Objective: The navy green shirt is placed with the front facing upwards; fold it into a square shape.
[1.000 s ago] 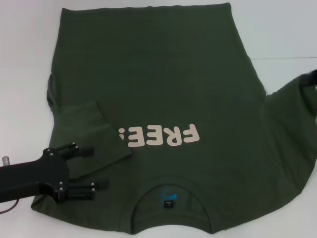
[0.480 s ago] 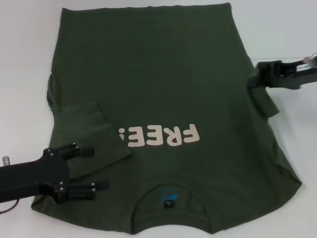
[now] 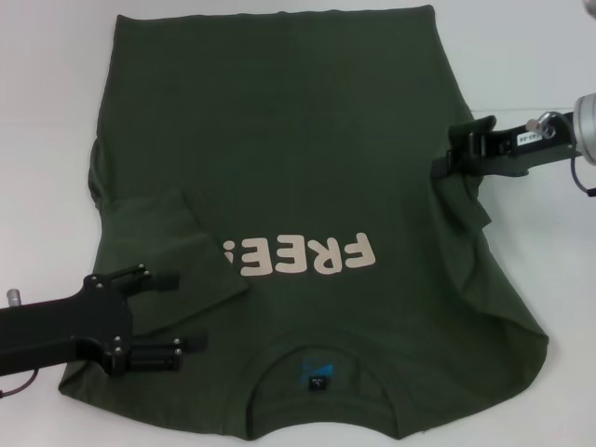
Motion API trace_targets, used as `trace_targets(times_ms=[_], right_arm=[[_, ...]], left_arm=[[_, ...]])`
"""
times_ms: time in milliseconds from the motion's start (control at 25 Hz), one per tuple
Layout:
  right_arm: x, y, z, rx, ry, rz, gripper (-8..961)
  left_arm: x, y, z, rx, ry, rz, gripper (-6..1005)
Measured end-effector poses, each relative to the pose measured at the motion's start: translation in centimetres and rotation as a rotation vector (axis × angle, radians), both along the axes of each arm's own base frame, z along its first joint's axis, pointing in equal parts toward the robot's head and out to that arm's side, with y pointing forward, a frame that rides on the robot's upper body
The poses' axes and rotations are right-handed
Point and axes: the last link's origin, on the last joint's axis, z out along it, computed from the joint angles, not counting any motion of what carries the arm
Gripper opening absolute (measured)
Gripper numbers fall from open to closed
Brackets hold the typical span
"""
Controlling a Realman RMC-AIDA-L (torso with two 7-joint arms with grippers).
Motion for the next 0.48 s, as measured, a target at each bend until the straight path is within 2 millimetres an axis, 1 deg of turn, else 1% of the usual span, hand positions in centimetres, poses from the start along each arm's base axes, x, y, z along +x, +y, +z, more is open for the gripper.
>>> trace_targets(times_ms=[200, 480], right_arm=[[-0.10, 0.08, -0.56, -0.003, -0.016, 0.007, 33], [-0.24, 0.15, -0.61, -0.003, -0.018, 0.011, 49]], left_arm=[[0.05, 0.08, -0.01, 0.001, 0.000, -0.001, 949], [0.09, 0.14, -0.01, 0.002, 0.001, -0.002, 948]])
